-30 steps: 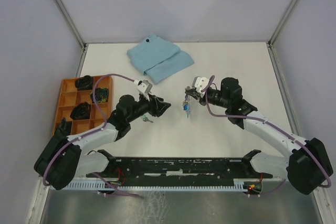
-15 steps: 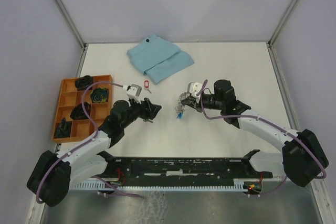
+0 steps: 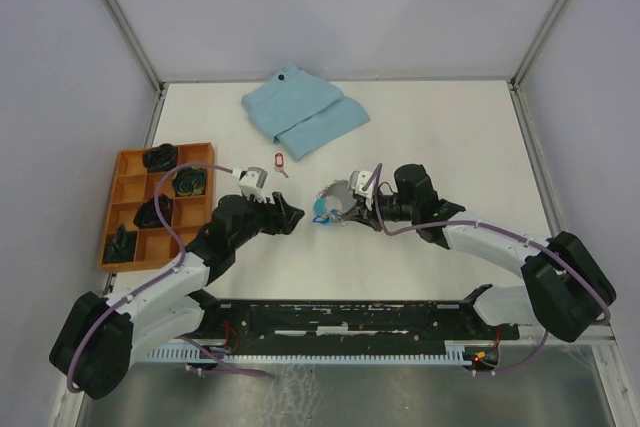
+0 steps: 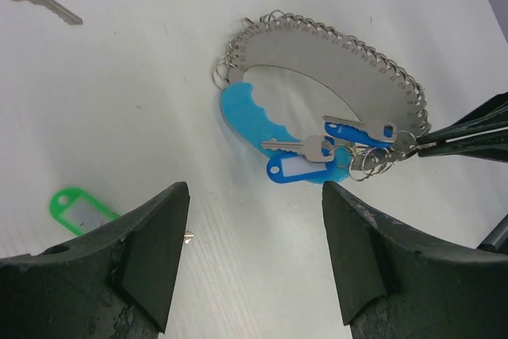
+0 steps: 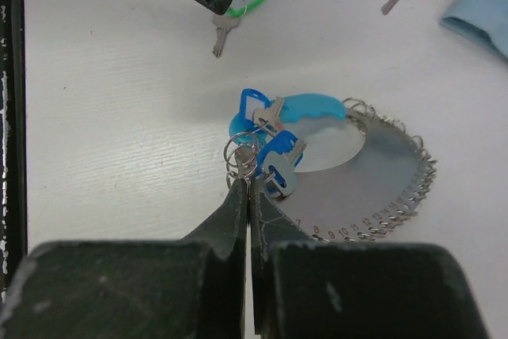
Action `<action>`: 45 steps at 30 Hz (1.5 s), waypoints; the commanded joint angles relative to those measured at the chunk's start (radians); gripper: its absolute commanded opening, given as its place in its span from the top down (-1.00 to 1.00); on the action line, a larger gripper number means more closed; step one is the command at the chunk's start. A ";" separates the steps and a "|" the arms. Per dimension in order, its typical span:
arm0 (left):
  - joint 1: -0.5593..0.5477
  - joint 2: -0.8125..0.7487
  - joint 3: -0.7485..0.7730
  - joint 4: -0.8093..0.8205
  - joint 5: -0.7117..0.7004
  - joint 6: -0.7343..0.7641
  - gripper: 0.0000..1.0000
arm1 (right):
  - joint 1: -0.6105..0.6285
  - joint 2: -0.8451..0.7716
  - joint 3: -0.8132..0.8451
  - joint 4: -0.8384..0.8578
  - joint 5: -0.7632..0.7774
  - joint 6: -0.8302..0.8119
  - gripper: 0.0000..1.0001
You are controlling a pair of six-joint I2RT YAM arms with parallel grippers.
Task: Put the keys on the keyring
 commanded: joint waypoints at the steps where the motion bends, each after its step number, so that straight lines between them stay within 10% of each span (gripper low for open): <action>1: 0.004 0.060 0.005 0.071 0.080 -0.042 -0.48 | 0.031 0.058 -0.040 0.149 0.044 0.091 0.99; 12: -0.038 0.186 0.061 0.101 0.121 -0.035 -0.37 | 0.113 0.146 -0.102 0.220 0.225 0.286 0.96; 26: -0.067 0.232 0.110 0.080 0.125 -0.030 -0.38 | 0.113 -0.065 0.047 -0.297 0.365 0.436 0.06; 45: -0.192 0.395 0.285 -0.108 -0.049 0.056 -0.45 | 0.147 0.039 0.046 -0.341 0.518 0.504 0.10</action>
